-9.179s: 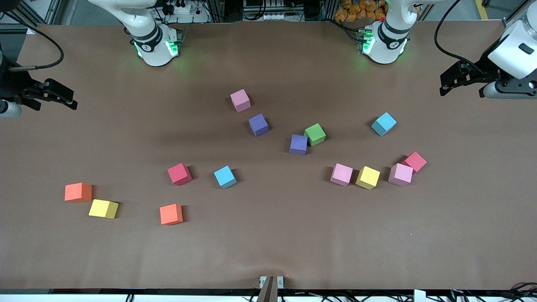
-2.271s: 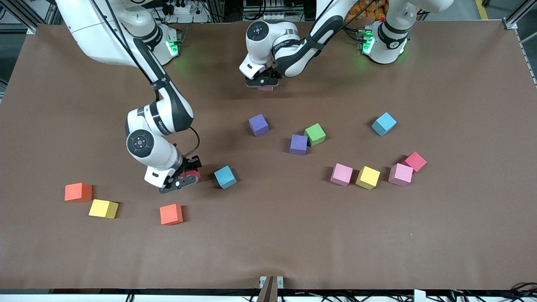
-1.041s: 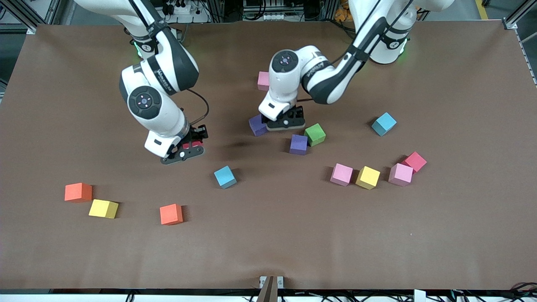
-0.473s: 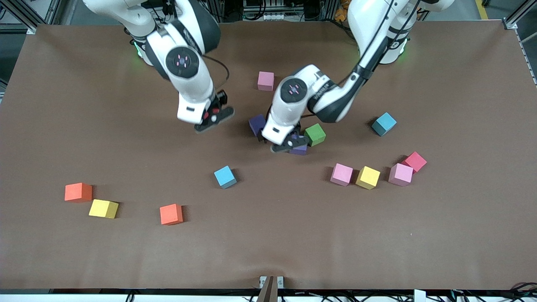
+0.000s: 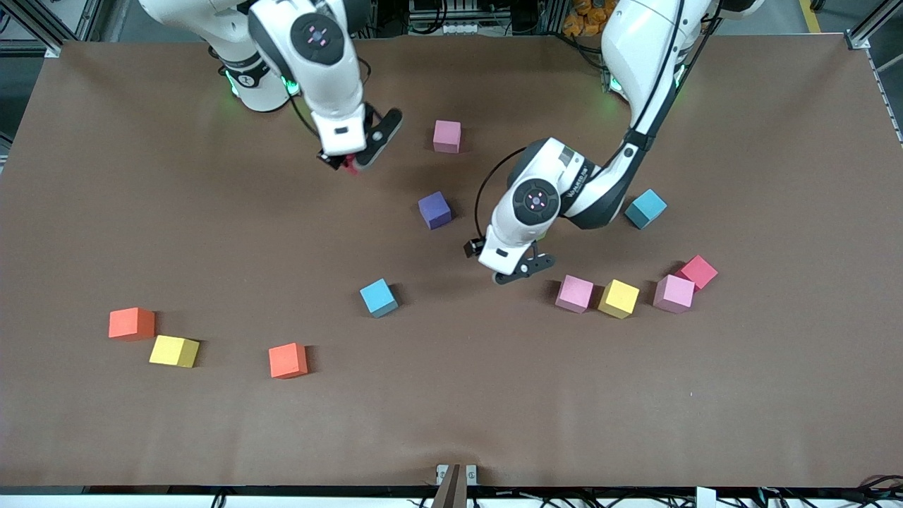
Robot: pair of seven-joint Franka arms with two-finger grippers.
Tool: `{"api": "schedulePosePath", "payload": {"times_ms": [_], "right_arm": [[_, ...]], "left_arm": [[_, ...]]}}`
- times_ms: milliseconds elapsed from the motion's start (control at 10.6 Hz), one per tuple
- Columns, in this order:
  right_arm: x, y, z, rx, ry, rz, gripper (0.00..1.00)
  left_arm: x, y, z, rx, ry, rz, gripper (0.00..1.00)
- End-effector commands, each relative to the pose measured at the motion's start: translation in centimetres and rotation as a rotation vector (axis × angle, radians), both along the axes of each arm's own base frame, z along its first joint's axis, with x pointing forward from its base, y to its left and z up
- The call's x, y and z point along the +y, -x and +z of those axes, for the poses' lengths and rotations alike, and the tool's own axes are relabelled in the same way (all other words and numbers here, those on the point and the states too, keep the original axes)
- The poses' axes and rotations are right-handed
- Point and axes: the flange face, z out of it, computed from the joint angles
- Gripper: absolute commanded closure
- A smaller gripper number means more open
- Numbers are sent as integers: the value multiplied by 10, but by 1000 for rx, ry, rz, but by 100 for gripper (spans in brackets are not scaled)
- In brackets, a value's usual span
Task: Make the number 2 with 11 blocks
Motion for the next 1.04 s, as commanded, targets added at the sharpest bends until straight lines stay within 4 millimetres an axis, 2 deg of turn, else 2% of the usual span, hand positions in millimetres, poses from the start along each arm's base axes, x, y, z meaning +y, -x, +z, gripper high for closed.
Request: {"api": "schedulePosePath", "payload": {"times_ms": [0,95,284,379,473,662,757,852,946], "right_arm": [[21,23,3,-35,-40,235,100],[24,26,0,-35,-54,323,100],[18,30,-19,-37,-77,457,100],[15,34,-33,-37,-83,465,100],[18,46,-48,-50,-95,485,100],[18,68,-72,-46,-98,492,100],[20,83,-79,-11,-127,445,100],[22,97,-85,-10,-156,414,100],[21,104,-94,-4,-150,388,100]], "left_arm": [[22,-19,3,36,-34,185,0],[22,-19,3,48,-60,315,0],[22,-21,4,54,-90,532,0],[17,-20,4,46,-91,621,0],[12,-15,2,46,-105,686,0],[10,-5,-3,74,-176,945,0],[11,1,-12,27,-234,977,0],[2,16,-21,-15,-278,968,0],[-5,23,-26,-22,-296,1007,0]]}}
